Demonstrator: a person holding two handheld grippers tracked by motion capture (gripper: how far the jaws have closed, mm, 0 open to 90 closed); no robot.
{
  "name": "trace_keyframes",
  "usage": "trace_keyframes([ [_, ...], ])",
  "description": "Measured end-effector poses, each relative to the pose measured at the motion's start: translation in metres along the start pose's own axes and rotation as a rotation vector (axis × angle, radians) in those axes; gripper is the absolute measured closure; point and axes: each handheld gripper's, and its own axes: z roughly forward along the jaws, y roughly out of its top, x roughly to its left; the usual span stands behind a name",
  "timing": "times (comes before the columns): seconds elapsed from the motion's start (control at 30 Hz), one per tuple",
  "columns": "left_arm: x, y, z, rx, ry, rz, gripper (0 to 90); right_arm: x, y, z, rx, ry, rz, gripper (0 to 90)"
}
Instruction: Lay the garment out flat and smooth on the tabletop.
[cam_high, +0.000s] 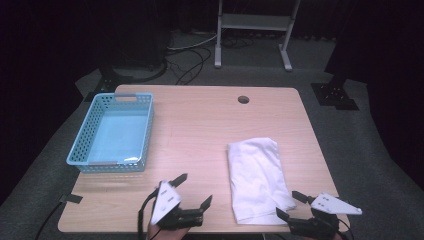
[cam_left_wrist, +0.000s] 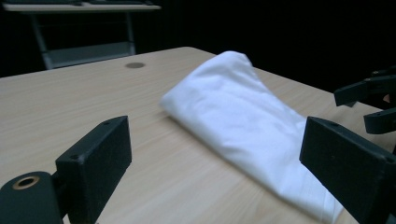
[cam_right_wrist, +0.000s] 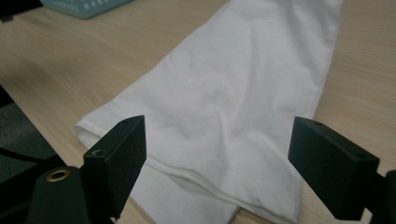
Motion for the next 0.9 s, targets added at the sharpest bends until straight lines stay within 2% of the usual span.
trace_keyframes([
  [0.1, -0.004, 0.016, 0.035, 0.003, -0.066, 0.028, 8.4, -0.009, -0.002, -0.009, -0.055, 0.015, 0.047, 15.9],
  [0.2, -0.009, 0.031, 0.071, 0.011, -0.118, 0.079, 8.4, -0.012, -0.002, -0.013, -0.079, -0.001, 0.038, 14.6],
  [0.33, -0.011, 0.045, 0.111, 0.041, -0.156, 0.100, 8.4, -0.013, -0.003, -0.016, -0.103, -0.001, 0.038, 13.3],
  [0.6, -0.011, 0.072, 0.171, 0.054, -0.173, 0.129, 8.4, -0.012, -0.002, -0.015, -0.124, -0.004, 0.042, 12.7],
  [0.7, -0.008, 0.077, 0.189, 0.074, -0.183, 0.116, 8.5, -0.012, -0.001, -0.015, -0.127, 0.005, 0.056, 12.1],
  [0.9, -0.008, 0.084, 0.221, 0.138, -0.211, 0.171, 8.9, -0.014, 0.000, -0.015, -0.140, -0.006, 0.061, 12.0],
])
